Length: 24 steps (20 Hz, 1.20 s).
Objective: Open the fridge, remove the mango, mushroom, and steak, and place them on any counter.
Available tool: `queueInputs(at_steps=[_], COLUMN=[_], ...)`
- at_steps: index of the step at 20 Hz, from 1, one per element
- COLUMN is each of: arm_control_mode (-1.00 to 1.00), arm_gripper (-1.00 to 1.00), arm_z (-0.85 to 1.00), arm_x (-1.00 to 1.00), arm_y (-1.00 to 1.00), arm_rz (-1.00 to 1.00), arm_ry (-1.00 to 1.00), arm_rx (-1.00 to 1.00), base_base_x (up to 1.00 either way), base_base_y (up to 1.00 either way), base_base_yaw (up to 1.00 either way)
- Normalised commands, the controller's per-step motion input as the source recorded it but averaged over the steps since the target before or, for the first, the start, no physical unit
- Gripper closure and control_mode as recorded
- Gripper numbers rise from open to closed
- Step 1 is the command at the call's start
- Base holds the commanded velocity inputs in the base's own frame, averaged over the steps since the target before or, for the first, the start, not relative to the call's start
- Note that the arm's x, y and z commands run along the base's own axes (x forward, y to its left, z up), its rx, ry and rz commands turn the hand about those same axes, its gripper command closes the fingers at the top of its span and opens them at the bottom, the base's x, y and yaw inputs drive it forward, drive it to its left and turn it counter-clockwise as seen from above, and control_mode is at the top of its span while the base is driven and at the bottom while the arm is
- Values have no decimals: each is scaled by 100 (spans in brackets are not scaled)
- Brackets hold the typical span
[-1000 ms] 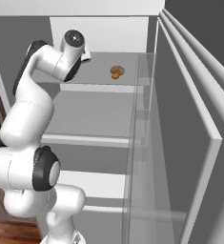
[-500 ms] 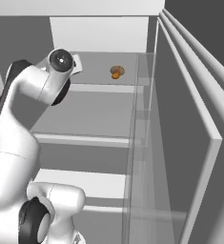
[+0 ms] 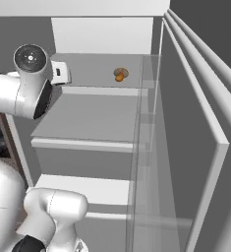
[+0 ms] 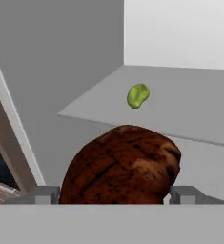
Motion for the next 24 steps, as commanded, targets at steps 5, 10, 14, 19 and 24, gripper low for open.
queueInputs(at_steps=[5, 10, 14, 19, 24], arm_control_mode=[-100, 100, 100, 100, 100], arm_gripper=[100, 100, 100, 100, 100], arm_z=[-42, -12, 0, 0, 0], arm_x=[-88, -13, 0, 0, 0], arm_y=[-11, -1, 0, 0, 0], arm_rz=[-14, -3, 0, 0, 0], arm_ry=[38, 7, 0, 0, 0], arm_rx=[0, 0, 0, 0, 0], base_base_x=[0, -78, -100, -55, 47], base_base_y=[0, 0, 47, 100, 100], base_base_yaw=[0, -12, -16, 0, 10])
